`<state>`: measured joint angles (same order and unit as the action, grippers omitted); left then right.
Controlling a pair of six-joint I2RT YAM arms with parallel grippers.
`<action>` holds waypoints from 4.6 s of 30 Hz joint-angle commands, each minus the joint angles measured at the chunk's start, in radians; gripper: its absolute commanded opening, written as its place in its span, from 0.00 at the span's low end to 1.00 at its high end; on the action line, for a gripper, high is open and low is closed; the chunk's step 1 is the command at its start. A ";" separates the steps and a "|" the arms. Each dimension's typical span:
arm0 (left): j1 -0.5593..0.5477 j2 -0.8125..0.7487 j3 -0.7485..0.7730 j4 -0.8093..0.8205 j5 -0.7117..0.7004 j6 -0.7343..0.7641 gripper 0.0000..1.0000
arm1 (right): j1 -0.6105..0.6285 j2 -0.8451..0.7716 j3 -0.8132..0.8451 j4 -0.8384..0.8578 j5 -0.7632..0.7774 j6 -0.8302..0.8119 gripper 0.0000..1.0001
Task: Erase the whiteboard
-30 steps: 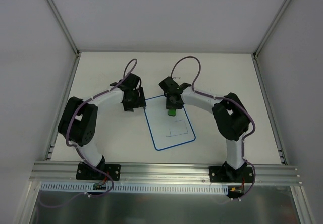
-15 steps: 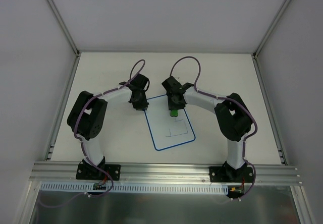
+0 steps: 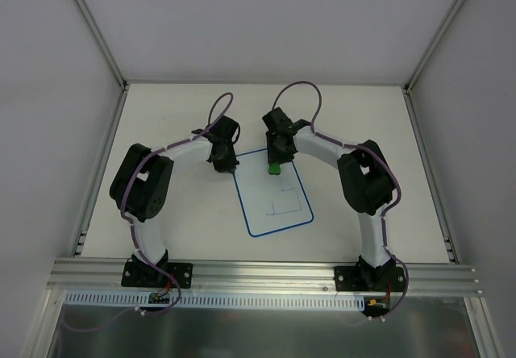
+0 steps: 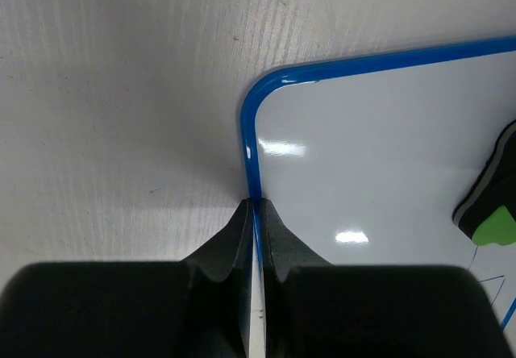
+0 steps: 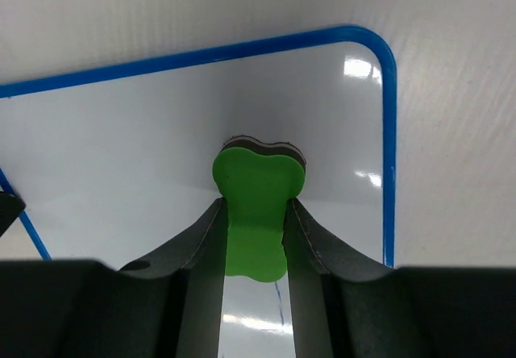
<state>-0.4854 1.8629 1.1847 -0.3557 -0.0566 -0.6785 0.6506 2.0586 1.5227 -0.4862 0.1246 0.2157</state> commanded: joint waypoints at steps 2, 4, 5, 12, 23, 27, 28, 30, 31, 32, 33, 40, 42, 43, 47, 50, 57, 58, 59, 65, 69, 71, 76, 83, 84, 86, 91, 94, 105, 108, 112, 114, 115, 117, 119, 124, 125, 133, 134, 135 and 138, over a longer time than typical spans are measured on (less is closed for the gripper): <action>-0.009 0.073 -0.010 -0.042 -0.046 0.005 0.00 | 0.050 0.049 0.028 -0.008 -0.072 -0.003 0.00; -0.008 0.073 -0.008 -0.042 -0.052 -0.001 0.00 | 0.063 0.037 0.008 -0.008 -0.051 0.023 0.00; -0.009 0.073 -0.007 -0.042 -0.054 -0.004 0.00 | 0.055 0.016 -0.024 -0.008 -0.021 0.036 0.00; -0.007 0.068 -0.004 -0.043 -0.060 -0.016 0.00 | -0.063 -0.103 -0.148 -0.109 0.064 0.022 0.00; 0.001 0.068 0.016 -0.043 -0.057 -0.030 0.00 | 0.159 -0.083 -0.138 -0.123 -0.060 -0.001 0.00; 0.010 0.056 0.015 -0.045 -0.055 -0.033 0.00 | 0.198 -0.086 -0.153 -0.121 0.009 0.054 0.00; 0.013 0.052 0.015 -0.043 -0.055 -0.035 0.00 | 0.192 -0.098 -0.174 -0.120 0.030 0.066 0.00; 0.022 0.050 0.012 -0.043 -0.054 -0.036 0.00 | 0.152 -0.148 -0.269 -0.111 0.061 0.091 0.00; 0.025 0.047 0.012 -0.043 -0.051 -0.038 0.00 | 0.133 -0.172 -0.304 -0.094 0.064 0.112 0.00; 0.028 0.047 0.010 -0.045 -0.049 -0.039 0.00 | 0.112 -0.193 -0.340 -0.083 0.067 0.123 0.00; 0.031 0.047 0.012 -0.043 -0.045 -0.038 0.00 | 0.094 -0.215 -0.373 -0.074 0.070 0.129 0.00; 0.044 0.050 0.016 -0.043 -0.034 -0.039 0.00 | 0.035 -0.285 -0.478 -0.042 0.070 0.148 0.00; 0.044 0.050 0.015 -0.045 -0.038 -0.039 0.00 | 0.066 -0.270 -0.463 -0.028 0.044 0.148 0.00; 0.044 0.050 0.018 -0.043 -0.041 -0.039 0.00 | 0.104 -0.258 -0.444 -0.029 0.035 0.145 0.00; 0.044 0.050 0.013 -0.043 -0.043 -0.053 0.00 | 0.205 -0.186 -0.355 -0.029 -0.046 0.151 0.00; 0.044 0.048 0.006 -0.043 -0.043 -0.061 0.00 | 0.250 -0.153 -0.320 -0.028 -0.071 0.169 0.00; 0.062 0.039 0.000 -0.043 -0.054 -0.050 0.00 | 0.178 -0.216 -0.406 -0.028 0.027 0.200 0.00; 0.068 0.039 0.001 -0.043 -0.054 -0.049 0.00 | 0.132 -0.247 -0.442 -0.031 0.035 0.202 0.00; 0.070 0.039 0.004 -0.043 -0.054 -0.049 0.00 | 0.106 -0.261 -0.462 -0.032 0.040 0.200 0.00; 0.080 0.050 0.029 -0.045 -0.058 -0.044 0.00 | -0.008 -0.340 -0.536 -0.058 0.035 0.116 0.00; 0.082 0.065 0.065 -0.043 -0.051 -0.056 0.00 | 0.003 -0.367 -0.567 -0.068 -0.023 0.076 0.00; 0.082 0.073 0.075 -0.045 -0.051 -0.059 0.00 | 0.023 -0.376 -0.572 -0.072 -0.042 0.065 0.00; 0.082 0.082 0.096 -0.043 -0.045 -0.078 0.00 | 0.078 -0.354 -0.509 -0.152 -0.103 0.047 0.00; 0.082 0.097 0.104 -0.043 -0.020 -0.096 0.00 | 0.173 -0.345 -0.550 -0.075 -0.212 0.076 0.00; 0.082 0.099 0.104 -0.043 -0.019 -0.098 0.00 | 0.185 -0.341 -0.547 -0.062 -0.223 0.077 0.00; 0.082 0.099 0.102 -0.042 -0.017 -0.099 0.00 | 0.230 -0.324 -0.529 -0.034 -0.220 0.073 0.00; 0.082 0.096 0.089 -0.040 0.007 -0.116 0.00 | 0.291 -0.244 -0.398 -0.008 -0.152 0.050 0.00; 0.079 0.096 0.075 -0.037 0.021 -0.125 0.00 | 0.303 -0.207 -0.322 0.014 -0.082 0.056 0.00; 0.074 0.107 0.076 -0.025 0.026 -0.138 0.00 | 0.343 -0.054 -0.116 0.024 -0.094 0.071 0.00; 0.076 0.104 0.078 -0.023 0.015 -0.130 0.00 | 0.347 -0.052 -0.130 0.021 -0.077 0.077 0.00; 0.076 0.098 0.084 -0.022 0.008 -0.115 0.00 | 0.273 -0.112 -0.217 -0.030 -0.010 0.132 0.00; 0.076 0.099 0.099 -0.023 0.006 -0.092 0.00 | 0.226 -0.147 -0.272 -0.040 0.020 0.154 0.00; 0.077 0.099 0.105 -0.023 0.005 -0.084 0.00 | 0.172 -0.176 -0.324 -0.038 0.020 0.163 0.00; 0.077 0.101 0.133 -0.023 0.018 -0.066 0.00 | 0.126 -0.193 -0.352 -0.038 0.015 0.163 0.00; 0.077 0.098 0.156 -0.025 0.047 -0.024 0.00 | 0.083 -0.203 -0.363 -0.038 0.018 0.156 0.00; 0.076 0.003 0.135 -0.029 0.092 0.032 0.33 | 0.054 -0.175 -0.311 -0.038 0.027 0.116 0.00; 0.077 -0.017 0.119 -0.032 0.093 0.039 0.45 | 0.049 -0.160 -0.290 -0.038 0.026 0.114 0.00; 0.035 -0.181 -0.111 -0.046 0.138 0.092 0.55 | 0.006 -0.054 -0.153 -0.037 0.017 0.086 0.00; 0.022 -0.188 -0.129 -0.049 0.143 0.096 0.55 | 0.000 -0.042 -0.138 -0.038 0.011 0.085 0.00; 0.012 -0.195 -0.164 -0.055 0.146 0.096 0.55 | -0.006 -0.032 -0.122 -0.038 0.004 0.083 0.00; -0.028 -0.208 -0.215 -0.057 0.150 0.096 0.52 | -0.025 0.001 -0.064 -0.038 -0.005 0.067 0.00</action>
<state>-0.4820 1.6821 1.0180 -0.3840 0.0597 -0.6121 0.6518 1.9926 1.4273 -0.5064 0.0891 0.3122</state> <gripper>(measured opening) 0.525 0.333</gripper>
